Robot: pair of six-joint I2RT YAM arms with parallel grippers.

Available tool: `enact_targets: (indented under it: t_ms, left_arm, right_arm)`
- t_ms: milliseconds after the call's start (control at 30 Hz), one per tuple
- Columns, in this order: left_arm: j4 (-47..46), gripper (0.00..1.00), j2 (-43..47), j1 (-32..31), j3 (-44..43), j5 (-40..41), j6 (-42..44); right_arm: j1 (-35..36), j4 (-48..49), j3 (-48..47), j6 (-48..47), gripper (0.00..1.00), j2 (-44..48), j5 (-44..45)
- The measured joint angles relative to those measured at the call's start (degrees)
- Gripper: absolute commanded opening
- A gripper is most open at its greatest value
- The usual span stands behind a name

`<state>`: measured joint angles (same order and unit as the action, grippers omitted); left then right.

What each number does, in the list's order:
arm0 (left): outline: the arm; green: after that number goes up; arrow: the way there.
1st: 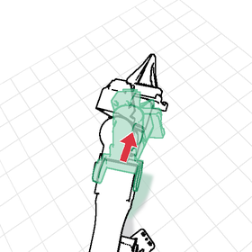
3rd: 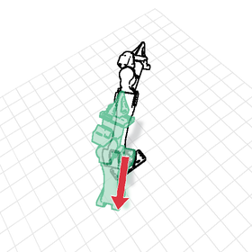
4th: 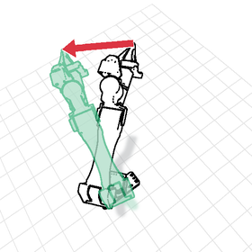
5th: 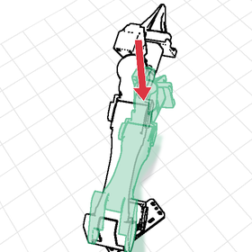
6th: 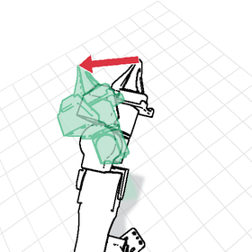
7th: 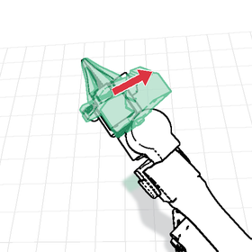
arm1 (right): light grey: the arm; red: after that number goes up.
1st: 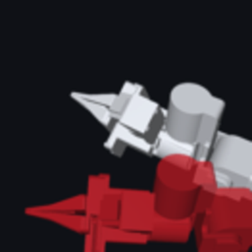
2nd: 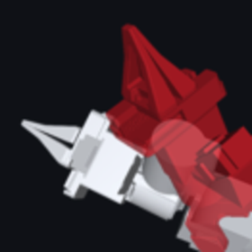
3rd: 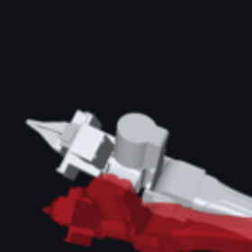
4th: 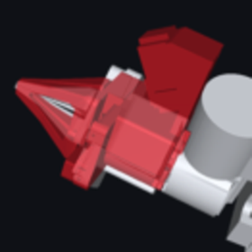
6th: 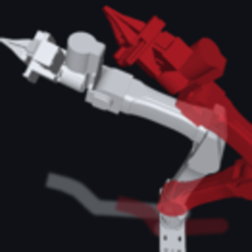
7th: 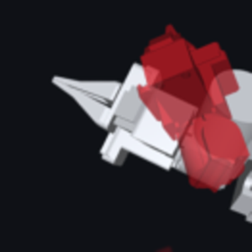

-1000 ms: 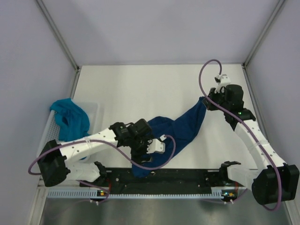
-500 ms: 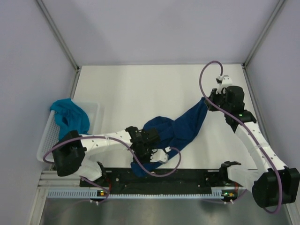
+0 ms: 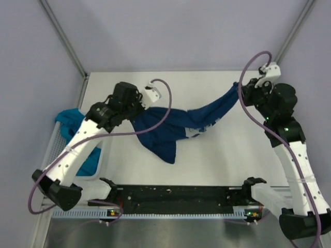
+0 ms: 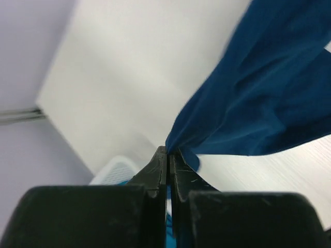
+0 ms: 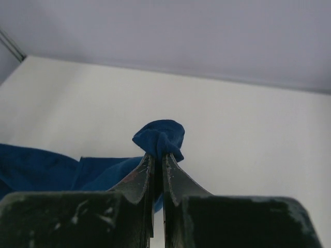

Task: Fold and stack the t-shirts
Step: Flatten out the tshirt

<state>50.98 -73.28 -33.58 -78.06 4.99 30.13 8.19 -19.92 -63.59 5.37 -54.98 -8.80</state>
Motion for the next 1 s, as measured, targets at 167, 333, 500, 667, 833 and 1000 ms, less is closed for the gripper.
enact_targets:
  t_ms: [167,333,500,667,833,1000]
  left_arm:
    - [0.28,0.00,7.87,2.91,-7.32,5.77,1.09]
    - [0.22,0.00,13.62,3.80,-8.00,12.15,2.82]
    - [-0.07,0.00,13.44,4.63,-9.20,15.63,3.56]
    - [-1.57,0.00,5.84,7.21,-12.83,15.72,4.09]
    - [-3.08,0.00,-10.69,12.46,-25.53,14.67,4.09]
    - [-4.72,0.00,-28.11,16.70,-45.00,14.58,3.89]
  right_arm:
    - [0.00,-0.33,-7.87,-1.09,0.00,6.91,0.15]
    - [0.00,-1.16,-10.14,-1.44,0.00,15.39,-0.22]
    - [0.00,-1.27,-11.37,-1.49,0.00,17.16,-1.16]
    - [-0.02,0.33,-12.74,-2.21,0.00,7.10,-1.84]
    - [-1.79,3.23,-21.51,-1.62,0.00,-14.25,-5.40]
    - [-7.45,5.77,-37.57,4.04,0.00,-35.74,-11.74]
